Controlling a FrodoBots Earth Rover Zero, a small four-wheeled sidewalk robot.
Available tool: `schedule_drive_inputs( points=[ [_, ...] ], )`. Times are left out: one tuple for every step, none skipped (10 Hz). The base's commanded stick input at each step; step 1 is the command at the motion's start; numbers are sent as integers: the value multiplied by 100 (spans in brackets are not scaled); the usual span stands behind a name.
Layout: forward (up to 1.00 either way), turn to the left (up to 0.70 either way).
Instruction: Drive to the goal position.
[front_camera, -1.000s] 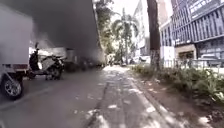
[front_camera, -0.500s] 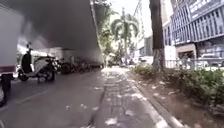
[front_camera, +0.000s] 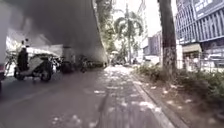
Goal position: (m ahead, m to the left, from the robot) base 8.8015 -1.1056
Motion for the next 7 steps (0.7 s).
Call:
schedule_drive_inputs(
  points=[
    [70, -12],
    [70, -14],
    [70, 0],
    [70, 0],
    [70, 0],
    [70, 0],
    [70, 0]
  ],
)
